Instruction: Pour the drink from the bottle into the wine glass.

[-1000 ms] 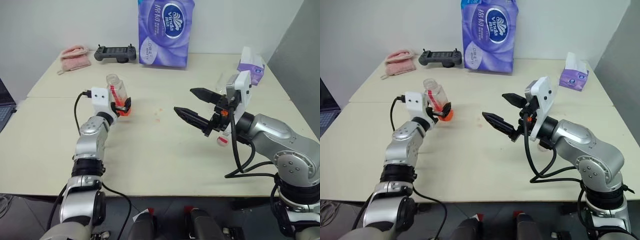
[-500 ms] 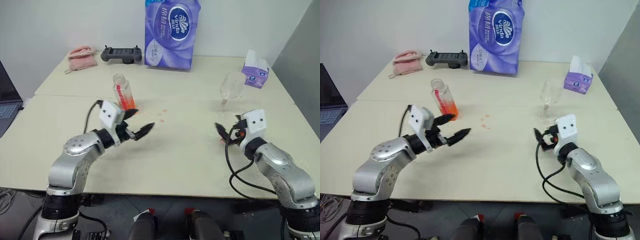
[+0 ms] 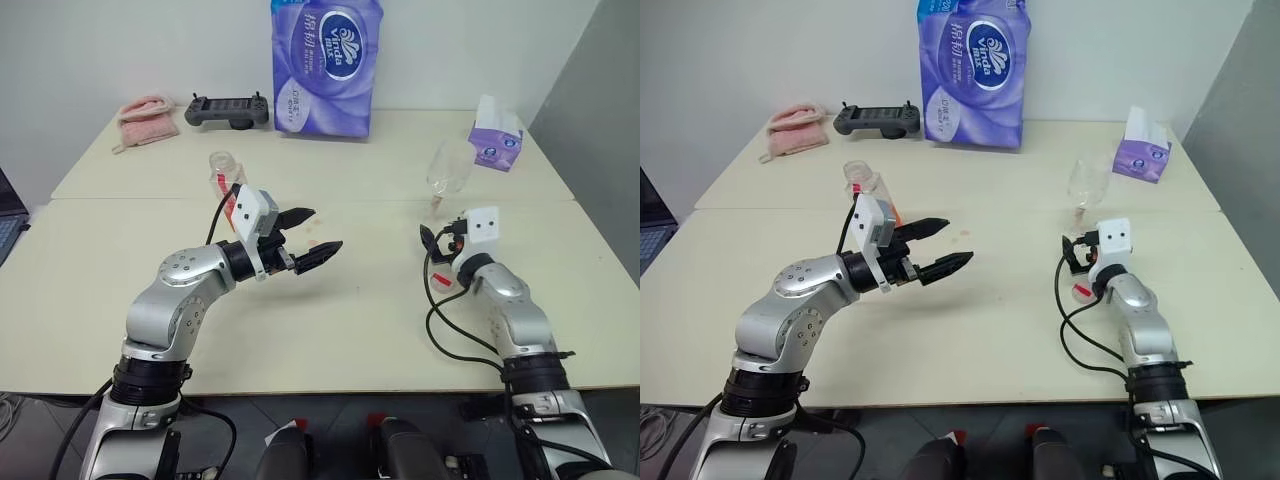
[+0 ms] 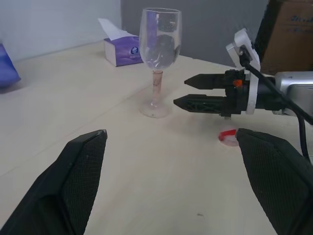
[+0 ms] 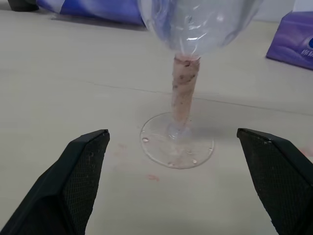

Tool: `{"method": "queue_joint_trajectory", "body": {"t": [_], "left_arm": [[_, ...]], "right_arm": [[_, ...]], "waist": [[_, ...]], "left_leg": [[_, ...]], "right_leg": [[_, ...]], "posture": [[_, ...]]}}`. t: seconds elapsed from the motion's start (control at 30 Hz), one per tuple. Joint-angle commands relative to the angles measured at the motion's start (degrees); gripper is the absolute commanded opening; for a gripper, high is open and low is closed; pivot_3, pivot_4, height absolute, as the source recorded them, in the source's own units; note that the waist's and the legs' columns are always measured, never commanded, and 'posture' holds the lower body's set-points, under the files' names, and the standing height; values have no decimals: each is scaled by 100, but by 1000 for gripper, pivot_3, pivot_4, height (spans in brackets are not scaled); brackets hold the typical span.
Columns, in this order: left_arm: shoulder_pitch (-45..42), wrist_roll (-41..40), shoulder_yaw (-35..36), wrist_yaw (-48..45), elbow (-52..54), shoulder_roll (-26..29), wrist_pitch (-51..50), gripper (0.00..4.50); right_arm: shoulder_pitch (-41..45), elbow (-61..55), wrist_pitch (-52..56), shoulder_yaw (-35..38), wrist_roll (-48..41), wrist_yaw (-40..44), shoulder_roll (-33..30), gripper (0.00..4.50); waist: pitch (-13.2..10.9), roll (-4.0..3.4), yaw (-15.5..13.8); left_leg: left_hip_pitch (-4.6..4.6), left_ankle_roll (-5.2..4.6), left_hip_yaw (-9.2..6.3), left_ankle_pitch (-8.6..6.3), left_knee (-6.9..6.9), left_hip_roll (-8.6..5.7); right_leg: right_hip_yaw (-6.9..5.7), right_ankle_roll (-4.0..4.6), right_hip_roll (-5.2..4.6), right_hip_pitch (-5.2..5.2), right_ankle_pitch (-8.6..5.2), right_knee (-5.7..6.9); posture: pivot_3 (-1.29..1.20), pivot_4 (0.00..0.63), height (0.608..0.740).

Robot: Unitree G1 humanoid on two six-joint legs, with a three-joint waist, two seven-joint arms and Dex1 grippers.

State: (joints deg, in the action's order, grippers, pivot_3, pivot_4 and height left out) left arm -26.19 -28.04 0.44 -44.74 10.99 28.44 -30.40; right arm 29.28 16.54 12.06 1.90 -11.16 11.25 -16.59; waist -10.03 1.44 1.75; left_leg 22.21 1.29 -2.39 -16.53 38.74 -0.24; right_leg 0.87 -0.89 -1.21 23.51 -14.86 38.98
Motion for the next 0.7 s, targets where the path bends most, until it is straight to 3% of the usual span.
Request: {"method": "queue_joint_trajectory", "body": {"t": [0.03,0.63,0.7], "left_arm": [[-23,-18,100,115,224,-66,118,4481],[-20,26,96,121,199,-14,233,4481],[-21,28,106,120,209,9,220,4500]], "right_arm": [[398,490,-456,118,157,-29,98,4500],[2055,3682,-1827,479,371,-36,270,4500],[2219,3959,-1938,526,352,3,279,4116]], "waist": [[0,0,-1],[-1,-2,10],[-1,-2,9]], "left_leg": [[0,0,0,0,0,0],[-1,1,3,1,-1,0],[-1,1,3,1,-1,0]], "right_leg": [[0,0,0,0,0,0],[3,1,-3,0,1,0],[3,1,-3,0,1,0]], "posture": [[0,150,740],[0,150,740],[0,150,740]]}}
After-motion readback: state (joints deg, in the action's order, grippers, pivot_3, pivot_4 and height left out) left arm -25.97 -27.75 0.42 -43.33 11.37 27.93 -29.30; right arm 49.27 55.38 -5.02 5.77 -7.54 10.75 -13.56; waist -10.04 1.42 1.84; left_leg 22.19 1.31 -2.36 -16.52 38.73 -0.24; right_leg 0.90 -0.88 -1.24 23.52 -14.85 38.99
